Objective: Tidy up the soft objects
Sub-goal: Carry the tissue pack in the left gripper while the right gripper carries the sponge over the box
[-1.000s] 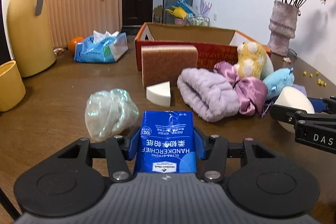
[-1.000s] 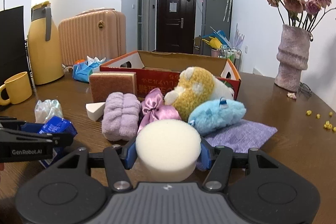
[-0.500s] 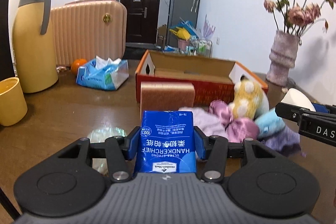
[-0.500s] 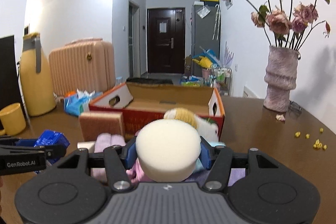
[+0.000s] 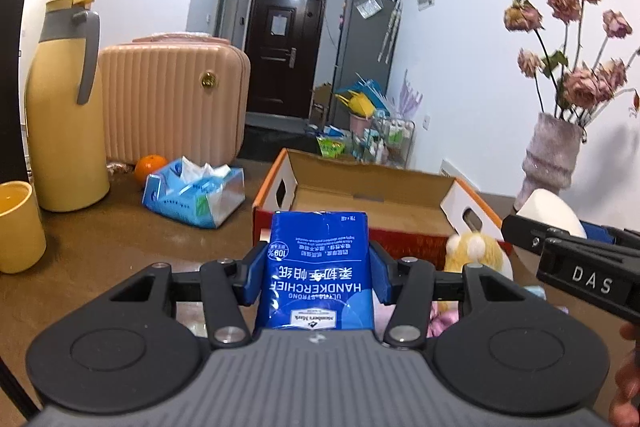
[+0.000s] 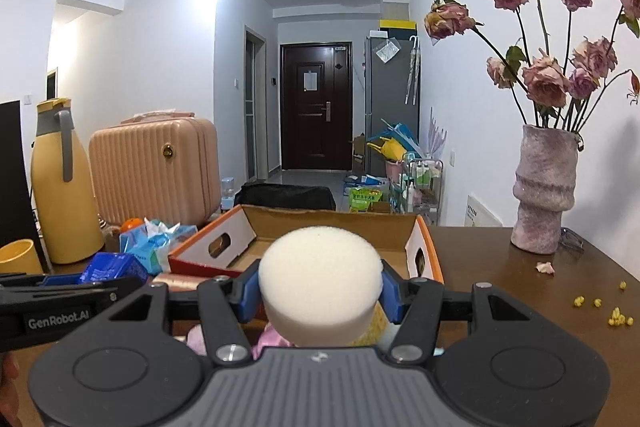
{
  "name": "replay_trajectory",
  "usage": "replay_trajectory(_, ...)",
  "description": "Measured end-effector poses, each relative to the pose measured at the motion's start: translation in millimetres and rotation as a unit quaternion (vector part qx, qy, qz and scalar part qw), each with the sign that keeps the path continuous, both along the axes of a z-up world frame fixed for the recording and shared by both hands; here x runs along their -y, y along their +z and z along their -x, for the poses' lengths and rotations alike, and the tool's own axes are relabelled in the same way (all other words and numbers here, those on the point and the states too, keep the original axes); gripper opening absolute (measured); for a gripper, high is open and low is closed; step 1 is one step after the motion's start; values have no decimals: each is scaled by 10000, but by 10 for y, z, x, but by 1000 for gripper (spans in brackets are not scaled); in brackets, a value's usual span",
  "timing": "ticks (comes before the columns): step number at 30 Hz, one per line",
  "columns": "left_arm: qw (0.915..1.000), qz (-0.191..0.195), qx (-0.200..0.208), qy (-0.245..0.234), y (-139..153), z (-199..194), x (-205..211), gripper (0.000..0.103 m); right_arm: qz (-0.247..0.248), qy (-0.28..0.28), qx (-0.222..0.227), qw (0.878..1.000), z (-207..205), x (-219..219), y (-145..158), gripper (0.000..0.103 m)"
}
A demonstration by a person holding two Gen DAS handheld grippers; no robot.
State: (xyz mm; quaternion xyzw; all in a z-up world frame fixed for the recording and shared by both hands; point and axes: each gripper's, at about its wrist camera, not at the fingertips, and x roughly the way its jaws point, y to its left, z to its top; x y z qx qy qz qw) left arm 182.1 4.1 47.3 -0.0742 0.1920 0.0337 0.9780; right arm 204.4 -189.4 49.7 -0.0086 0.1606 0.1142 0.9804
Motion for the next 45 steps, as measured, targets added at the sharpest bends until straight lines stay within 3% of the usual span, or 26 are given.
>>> replay_trajectory(24,9990,96,141,417,106,-745,-48,53,-120,-145,-69,9998,-817,-38,66,57)
replay_trajectory(45,9990,78,140,414,120,-1250,-65,53,90,-241,-279,9993,-1363,-179,-25,57)
